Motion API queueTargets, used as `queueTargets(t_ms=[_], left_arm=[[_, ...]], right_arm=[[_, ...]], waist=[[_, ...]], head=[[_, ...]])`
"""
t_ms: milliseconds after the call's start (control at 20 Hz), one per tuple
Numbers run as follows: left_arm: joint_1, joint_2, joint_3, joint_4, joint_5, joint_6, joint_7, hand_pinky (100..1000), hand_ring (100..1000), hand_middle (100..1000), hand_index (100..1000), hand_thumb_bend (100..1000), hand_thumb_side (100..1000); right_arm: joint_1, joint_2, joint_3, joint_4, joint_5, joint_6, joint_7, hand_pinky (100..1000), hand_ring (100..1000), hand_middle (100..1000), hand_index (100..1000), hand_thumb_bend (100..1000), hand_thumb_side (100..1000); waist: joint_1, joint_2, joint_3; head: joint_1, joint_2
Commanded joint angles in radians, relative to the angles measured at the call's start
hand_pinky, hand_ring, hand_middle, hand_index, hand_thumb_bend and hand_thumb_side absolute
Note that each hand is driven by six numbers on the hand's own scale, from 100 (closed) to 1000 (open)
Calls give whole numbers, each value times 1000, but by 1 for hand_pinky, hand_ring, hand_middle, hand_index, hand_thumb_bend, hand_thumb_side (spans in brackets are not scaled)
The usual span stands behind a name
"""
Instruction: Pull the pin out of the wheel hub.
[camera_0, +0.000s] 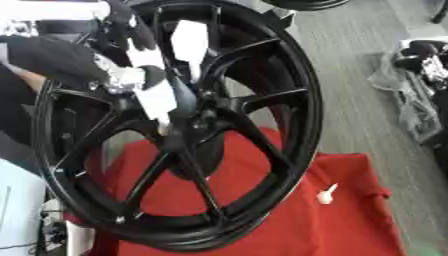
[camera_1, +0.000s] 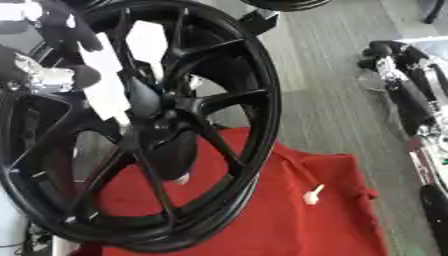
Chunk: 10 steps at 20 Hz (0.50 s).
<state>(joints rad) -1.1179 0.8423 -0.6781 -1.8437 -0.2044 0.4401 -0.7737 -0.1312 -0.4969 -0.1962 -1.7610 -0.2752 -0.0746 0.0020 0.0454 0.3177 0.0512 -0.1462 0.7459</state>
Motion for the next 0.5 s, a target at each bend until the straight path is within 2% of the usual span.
queueTargets(t_ms=[50,350,450,500], left_arm=[[-23,1,-1,19,-25,93,-112,751,722,672,794,338,775],[-25,-2,-6,27,-55,70,-122,747,685,650,783,352,761],[-27,-1,-6,25,-64,64,-122,710,623,647,783,360,750],[-27,-1,-6,23,-69,61,-121,710,623,647,783,360,750]], right_arm=[[-6,-19,-4,-15,7,-2,4,884,691,672,729,100,533],[-5,-21,-2,-13,10,-2,6,884,692,672,729,100,536],[-4,-22,-1,-12,11,-1,7,883,692,673,729,100,548],[-4,-22,-1,-11,13,-1,7,883,692,673,729,100,548]], waist=[[-4,-17,-1],[-2,-18,0],[-1,-19,1],[-1,-19,1]], head=[[5,-1],[9,5],[8,5],[9,5]])
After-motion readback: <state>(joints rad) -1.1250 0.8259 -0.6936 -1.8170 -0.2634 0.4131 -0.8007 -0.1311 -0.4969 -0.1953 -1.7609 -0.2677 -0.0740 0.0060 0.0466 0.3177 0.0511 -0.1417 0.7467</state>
